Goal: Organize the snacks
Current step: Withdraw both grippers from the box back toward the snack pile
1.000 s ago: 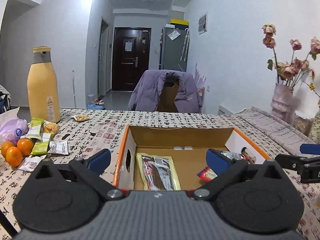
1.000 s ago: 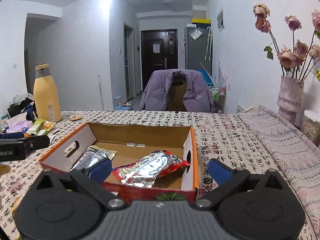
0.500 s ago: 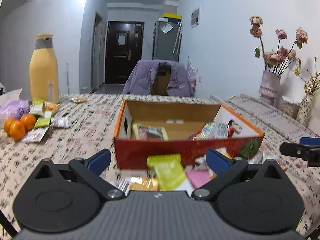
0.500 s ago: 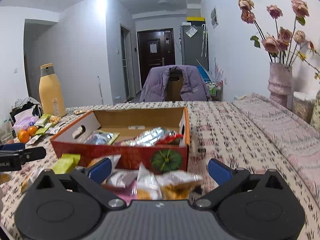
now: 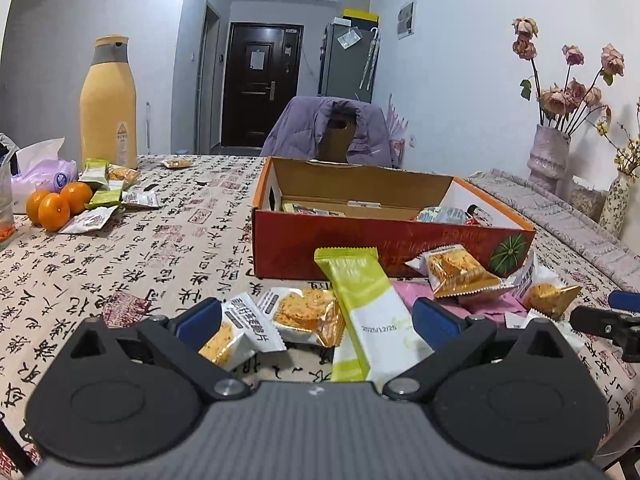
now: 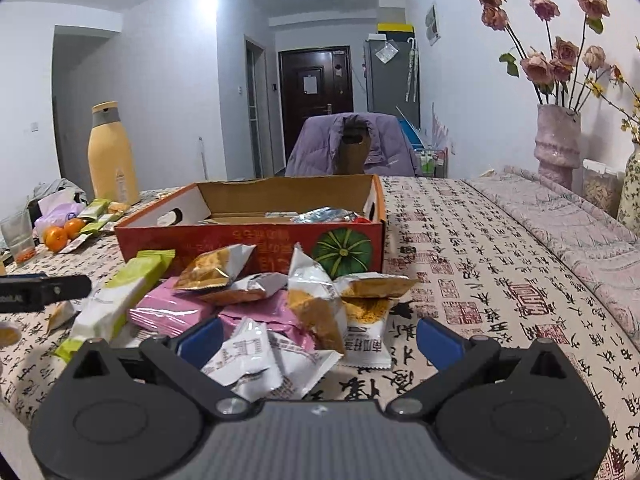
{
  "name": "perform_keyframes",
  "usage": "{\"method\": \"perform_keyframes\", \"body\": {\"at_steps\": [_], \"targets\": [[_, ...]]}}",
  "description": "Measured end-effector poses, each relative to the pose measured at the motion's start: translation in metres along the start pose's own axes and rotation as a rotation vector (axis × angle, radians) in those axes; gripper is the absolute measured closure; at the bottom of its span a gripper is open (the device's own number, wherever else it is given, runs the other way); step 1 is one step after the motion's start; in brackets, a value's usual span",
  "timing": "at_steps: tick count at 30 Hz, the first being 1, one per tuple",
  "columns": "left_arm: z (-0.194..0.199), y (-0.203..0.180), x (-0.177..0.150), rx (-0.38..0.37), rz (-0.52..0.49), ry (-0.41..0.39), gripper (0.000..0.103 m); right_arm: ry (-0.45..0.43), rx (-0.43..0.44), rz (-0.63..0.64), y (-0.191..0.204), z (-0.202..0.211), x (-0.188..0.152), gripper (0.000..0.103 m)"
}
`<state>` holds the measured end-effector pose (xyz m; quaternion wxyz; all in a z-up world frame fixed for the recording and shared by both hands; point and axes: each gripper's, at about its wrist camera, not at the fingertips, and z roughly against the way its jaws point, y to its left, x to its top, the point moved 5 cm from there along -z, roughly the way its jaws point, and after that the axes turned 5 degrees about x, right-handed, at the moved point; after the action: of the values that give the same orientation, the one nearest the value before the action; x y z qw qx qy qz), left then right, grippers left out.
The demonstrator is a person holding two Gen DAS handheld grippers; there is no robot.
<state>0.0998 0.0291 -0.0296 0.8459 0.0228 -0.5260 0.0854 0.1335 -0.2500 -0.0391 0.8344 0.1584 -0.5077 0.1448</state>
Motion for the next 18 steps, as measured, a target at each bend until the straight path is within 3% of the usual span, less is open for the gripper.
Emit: {"method": "perform_keyframes", "body": {"at_steps": [18], "targets": [[0.003,0.005,-0.005,-0.02,0.018,-0.006,0.0,0.051,-0.004,0.029,0.023,-0.015,-0.005,0.0]]}}
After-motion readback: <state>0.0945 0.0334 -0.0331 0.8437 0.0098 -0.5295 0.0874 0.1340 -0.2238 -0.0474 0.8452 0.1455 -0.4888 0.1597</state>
